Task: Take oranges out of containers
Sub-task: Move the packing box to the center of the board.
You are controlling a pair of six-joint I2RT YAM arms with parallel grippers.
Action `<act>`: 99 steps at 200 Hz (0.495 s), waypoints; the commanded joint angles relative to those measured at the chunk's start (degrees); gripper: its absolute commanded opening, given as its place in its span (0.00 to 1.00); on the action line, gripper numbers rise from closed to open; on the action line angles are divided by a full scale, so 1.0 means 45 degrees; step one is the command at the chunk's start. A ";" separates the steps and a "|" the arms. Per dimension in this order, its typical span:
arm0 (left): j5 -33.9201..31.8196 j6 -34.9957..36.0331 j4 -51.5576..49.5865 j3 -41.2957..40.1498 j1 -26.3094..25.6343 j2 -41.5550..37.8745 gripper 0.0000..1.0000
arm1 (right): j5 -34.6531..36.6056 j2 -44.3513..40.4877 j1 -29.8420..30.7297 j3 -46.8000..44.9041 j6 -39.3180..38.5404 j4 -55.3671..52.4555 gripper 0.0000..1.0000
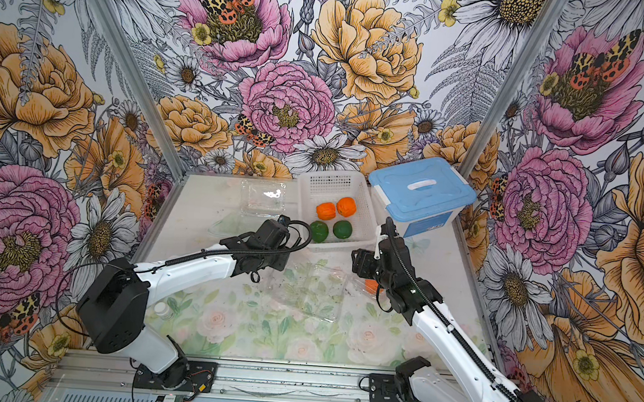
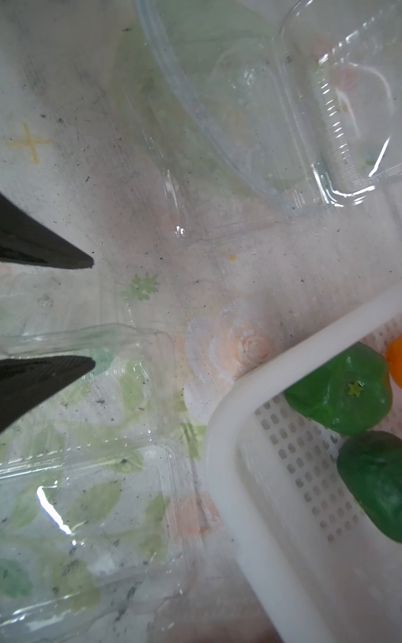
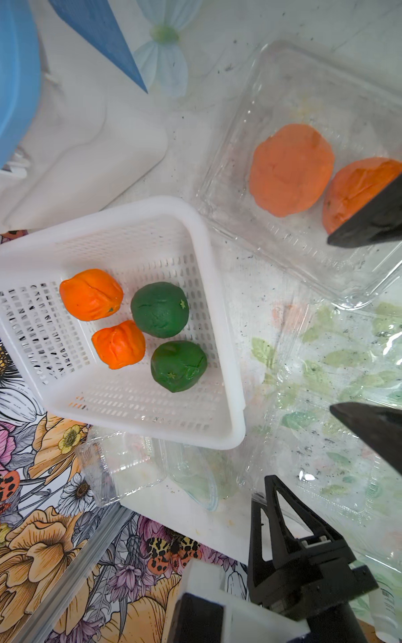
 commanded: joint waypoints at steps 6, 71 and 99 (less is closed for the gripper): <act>-0.0039 0.0132 -0.0435 0.0193 0.0432 0.0221 0.26 | -0.0084 -0.0130 0.0082 -0.0210 0.0188 0.0147 0.68; -0.1121 0.0531 -0.1302 0.0458 0.1487 0.0208 0.00 | -0.0075 -0.0256 0.0057 -0.0504 -0.0286 0.0147 0.71; -0.1224 0.0525 -0.1294 0.0334 0.2234 -0.0254 0.00 | -0.0047 -0.0441 -0.0022 -0.0670 -0.0541 0.0131 0.72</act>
